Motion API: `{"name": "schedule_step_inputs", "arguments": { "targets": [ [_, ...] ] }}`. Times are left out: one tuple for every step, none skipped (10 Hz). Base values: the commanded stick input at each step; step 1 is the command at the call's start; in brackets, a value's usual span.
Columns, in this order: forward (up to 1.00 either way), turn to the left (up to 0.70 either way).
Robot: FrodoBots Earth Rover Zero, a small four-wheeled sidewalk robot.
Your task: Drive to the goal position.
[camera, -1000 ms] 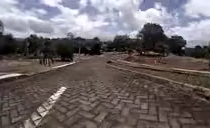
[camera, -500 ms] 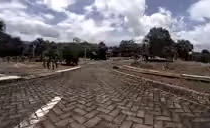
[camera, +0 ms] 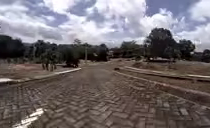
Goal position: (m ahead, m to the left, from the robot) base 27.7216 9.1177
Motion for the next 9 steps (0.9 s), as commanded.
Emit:
{"name": "schedule_step_inputs", "arguments": {
  "targets": [
    [1.00,0.00],
    [1.00,0.00],
    [1.00,0.00],
    [1.00,0.00],
    [1.00,0.00],
    [1.00,0.00],
    [1.00,0.00],
    [1.00,0.00],
    [1.00,0.00]
  ]
}}
